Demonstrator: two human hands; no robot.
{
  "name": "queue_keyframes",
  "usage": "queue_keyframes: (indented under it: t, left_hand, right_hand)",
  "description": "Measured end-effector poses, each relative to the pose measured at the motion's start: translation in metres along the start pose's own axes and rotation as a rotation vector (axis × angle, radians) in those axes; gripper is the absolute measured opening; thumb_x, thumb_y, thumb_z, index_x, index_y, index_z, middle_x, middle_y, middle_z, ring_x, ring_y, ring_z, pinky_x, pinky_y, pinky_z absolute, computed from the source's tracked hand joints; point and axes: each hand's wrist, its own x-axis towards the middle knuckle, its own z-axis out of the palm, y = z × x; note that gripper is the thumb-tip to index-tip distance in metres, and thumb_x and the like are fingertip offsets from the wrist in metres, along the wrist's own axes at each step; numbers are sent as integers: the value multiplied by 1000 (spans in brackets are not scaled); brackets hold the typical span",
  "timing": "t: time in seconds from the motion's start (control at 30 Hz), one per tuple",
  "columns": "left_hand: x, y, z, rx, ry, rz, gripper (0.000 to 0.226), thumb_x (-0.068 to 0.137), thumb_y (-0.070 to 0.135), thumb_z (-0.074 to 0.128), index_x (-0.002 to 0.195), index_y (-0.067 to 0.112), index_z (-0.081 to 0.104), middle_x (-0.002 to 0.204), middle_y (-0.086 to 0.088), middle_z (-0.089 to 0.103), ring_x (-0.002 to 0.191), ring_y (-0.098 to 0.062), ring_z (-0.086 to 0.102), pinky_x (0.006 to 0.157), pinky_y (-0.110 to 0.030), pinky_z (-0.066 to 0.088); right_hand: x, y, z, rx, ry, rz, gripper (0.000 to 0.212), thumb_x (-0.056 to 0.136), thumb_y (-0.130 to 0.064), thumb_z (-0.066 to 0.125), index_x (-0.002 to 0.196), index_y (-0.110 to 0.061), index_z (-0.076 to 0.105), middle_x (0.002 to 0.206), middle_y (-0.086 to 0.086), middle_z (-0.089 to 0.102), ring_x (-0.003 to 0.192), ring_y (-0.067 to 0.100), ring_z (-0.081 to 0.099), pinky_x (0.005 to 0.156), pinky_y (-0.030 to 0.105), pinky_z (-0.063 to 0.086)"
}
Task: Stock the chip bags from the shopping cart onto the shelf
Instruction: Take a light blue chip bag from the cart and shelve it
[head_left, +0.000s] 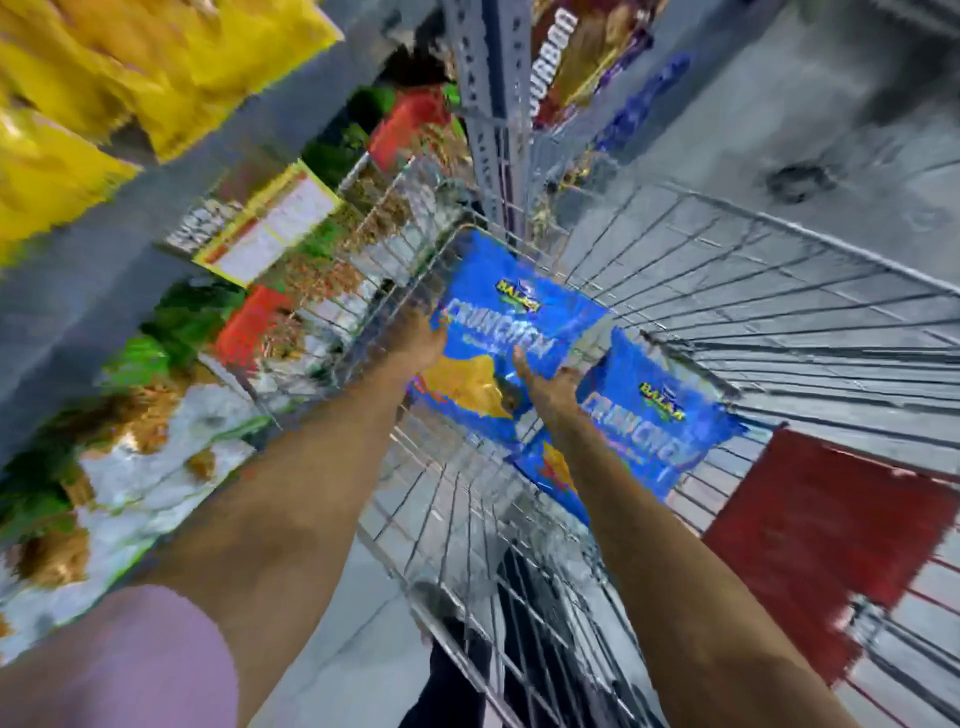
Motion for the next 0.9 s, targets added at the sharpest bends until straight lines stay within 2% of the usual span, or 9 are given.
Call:
queue_keyframes:
  t: [0.1, 0.2, 0.37, 0.47, 0.6, 0.67, 0.73, 0.8, 0.9]
  left_hand:
    - [4, -3, 7, -55, -55, -18, 49, 95, 46, 39, 105, 0, 54, 84, -26, 52, 84, -29, 53, 67, -34, 40]
    - [9, -9, 8, -84, -64, 9, 56, 92, 45, 48, 118, -4, 54, 109, -35, 59, 93, -38, 62, 79, -45, 48]
    - [-5, -11, -4, -193, -116, 19, 43, 88, 39, 60, 115, 6, 62, 118, -21, 67, 104, -36, 65, 93, -47, 53]
    - [-22, -10, -17, -194, -165, 27, 43, 86, 36, 65, 116, 5, 61, 121, -17, 66, 94, -27, 66, 79, -38, 55]
    - [-47, -8, -36, -117, -237, 82, 27, 83, 36, 69, 97, 14, 64, 121, -15, 66, 77, -15, 64, 60, -22, 50]
    - [-64, -4, -49, -104, -235, 116, 24, 80, 38, 71, 89, 17, 66, 104, -7, 69, 83, -18, 66, 62, -22, 52]
    - [-85, 4, -64, -97, -228, 174, 27, 80, 38, 71, 73, 16, 58, 70, 2, 57, 69, -17, 58, 60, -25, 43]
    - [-107, 11, -79, -136, -196, 256, 28, 81, 33, 71, 77, 11, 55, 66, 4, 55, 63, -12, 54, 66, -30, 41]
    - [-152, 23, -109, -185, -94, 397, 26, 82, 25, 71, 100, 7, 64, 91, -12, 62, 68, -7, 60, 67, -20, 45]
  right_hand:
    - [13, 4, 7, 44, 44, 164, 97, 72, -42, 77, 141, -1, 23, 131, 2, 47, 119, 22, 47, 107, 50, 40]
    - [22, 8, 14, 17, 41, 180, 111, 68, -47, 80, 146, -4, 15, 141, 0, 43, 127, 21, 44, 111, 42, 37]
    - [13, 12, 7, -44, 94, 74, 81, 71, -42, 79, 130, -9, 35, 132, 14, 55, 120, 33, 53, 94, 39, 46]
    - [0, 17, -3, -13, 35, -32, 67, 73, -37, 79, 121, -12, 40, 129, 15, 59, 116, 34, 58, 90, 41, 50]
    - [-31, 16, -16, 33, -38, -174, 80, 73, -33, 80, 136, -16, 34, 134, 6, 56, 119, 26, 56, 100, 42, 48]
    - [-49, 8, -25, 41, -57, -269, 72, 73, -31, 80, 130, -24, 36, 126, -1, 59, 112, 20, 59, 92, 29, 53]
    - [-68, -6, -34, 20, -77, -370, 58, 74, -30, 80, 121, -28, 46, 117, -3, 65, 106, 17, 64, 85, 25, 55]
    - [-89, -25, -42, 1, -96, -439, 49, 74, -28, 79, 112, -31, 49, 111, 3, 69, 99, 23, 67, 85, 37, 54]
    - [-126, -65, -51, 3, -91, -558, 48, 76, -17, 78, 115, -19, 50, 118, 14, 66, 105, 28, 66, 90, 43, 52]
